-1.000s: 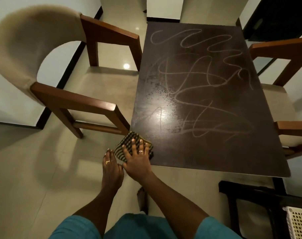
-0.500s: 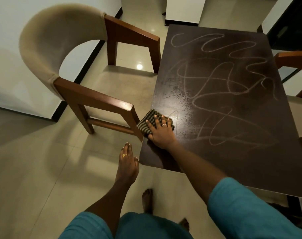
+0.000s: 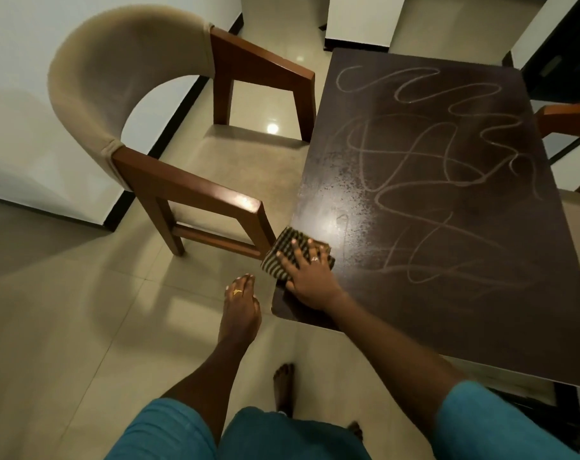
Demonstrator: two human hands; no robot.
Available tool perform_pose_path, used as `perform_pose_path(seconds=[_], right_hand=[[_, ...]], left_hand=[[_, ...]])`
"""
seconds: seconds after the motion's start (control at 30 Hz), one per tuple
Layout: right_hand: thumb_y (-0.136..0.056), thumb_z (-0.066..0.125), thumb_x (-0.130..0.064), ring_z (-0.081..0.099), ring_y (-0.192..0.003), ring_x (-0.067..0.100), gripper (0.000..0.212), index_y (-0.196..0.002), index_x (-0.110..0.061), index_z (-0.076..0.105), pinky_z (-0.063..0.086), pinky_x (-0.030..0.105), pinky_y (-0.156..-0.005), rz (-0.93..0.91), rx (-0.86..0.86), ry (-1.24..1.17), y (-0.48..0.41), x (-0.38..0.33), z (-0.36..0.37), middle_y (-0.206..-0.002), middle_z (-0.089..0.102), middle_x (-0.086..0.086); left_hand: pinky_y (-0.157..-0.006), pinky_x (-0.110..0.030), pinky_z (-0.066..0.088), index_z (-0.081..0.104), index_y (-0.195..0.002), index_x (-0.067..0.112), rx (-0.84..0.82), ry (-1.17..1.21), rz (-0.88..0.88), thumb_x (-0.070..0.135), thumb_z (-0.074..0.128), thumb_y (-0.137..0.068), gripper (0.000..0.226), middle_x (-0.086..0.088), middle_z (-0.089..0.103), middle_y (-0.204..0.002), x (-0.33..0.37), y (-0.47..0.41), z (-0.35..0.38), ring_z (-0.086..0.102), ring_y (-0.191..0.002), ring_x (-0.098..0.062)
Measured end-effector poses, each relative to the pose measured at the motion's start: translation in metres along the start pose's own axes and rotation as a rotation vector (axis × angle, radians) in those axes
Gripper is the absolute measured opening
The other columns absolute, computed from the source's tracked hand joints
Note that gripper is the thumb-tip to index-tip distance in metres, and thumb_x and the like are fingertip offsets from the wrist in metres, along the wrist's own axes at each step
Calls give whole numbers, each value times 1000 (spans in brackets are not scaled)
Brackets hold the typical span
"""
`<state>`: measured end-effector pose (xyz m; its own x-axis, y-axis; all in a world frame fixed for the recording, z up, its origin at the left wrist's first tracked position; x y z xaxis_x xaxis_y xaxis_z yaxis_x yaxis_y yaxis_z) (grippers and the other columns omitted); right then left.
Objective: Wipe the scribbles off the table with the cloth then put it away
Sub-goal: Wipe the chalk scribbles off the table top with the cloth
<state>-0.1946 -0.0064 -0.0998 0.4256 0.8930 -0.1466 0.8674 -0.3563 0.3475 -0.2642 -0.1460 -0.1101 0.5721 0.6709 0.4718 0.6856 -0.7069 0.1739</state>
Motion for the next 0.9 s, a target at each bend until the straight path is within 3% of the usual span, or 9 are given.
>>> perform_pose_path(seconds=[0.17, 0.33, 0.5, 0.67, 0.9], right_hand=[[-96, 33, -47, -4, -143, 46, 64, -152, -29, 10, -6, 62, -111, -84, -6, -6, 57, -39, 34, -159, -1, 16], [-96, 31, -48, -4, -144, 45, 63, -152, -29, 8, -4, 60, -112, -96, 9, 35, 56, -37, 35, -159, -2, 16], [-96, 29, -50, -3, -144, 43, 63, -152, -29, 9, -5, 58, -113, -52, 29, 5, 34, -28, 27, -160, -1, 15], [-96, 27, -50, -3, -144, 44, 62, -152, -31, 7, -7, 58, -113, 63, 52, -25, -12, -2, 4, -160, -1, 15], [-96, 27, -51, -1, -143, 46, 62, -151, -33, 4, -2, 61, -112, 168, 44, -17, -82, 54, -33, -160, -3, 15]], left_hand=[[-118, -42, 13, 25, -142, 2, -32, -53, -48, 5, 35, -94, 49, -15, 31, -149, -5, 2, -4, 22, -141, -27], [-119, -40, 12, 27, -142, 3, -74, -27, -49, 5, 35, -94, 49, -16, 32, -149, 0, -5, -2, 23, -141, -26], [-117, -41, 18, 33, -138, 0, -33, 33, -83, 8, 33, -96, 43, -19, 39, -144, 1, -19, -3, 31, -136, -29], [-108, -43, 34, 42, -132, 0, 6, 105, -41, 11, 35, -97, 37, -20, 49, -135, 15, -37, -4, 41, -127, -31], [-106, -39, 35, 43, -133, 5, -37, 111, 27, 15, 37, -97, 38, -16, 48, -138, 30, -57, 5, 40, -129, -30]])
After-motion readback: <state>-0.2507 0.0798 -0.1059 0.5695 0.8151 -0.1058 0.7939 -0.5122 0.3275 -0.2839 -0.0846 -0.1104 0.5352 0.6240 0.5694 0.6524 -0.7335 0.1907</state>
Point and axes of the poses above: each hand's wrist, its own y-axis away from the middle knuckle, its own z-axis out of the palm, x = y × z, the point moved 6 cm from there along -y, towards the middle knuckle
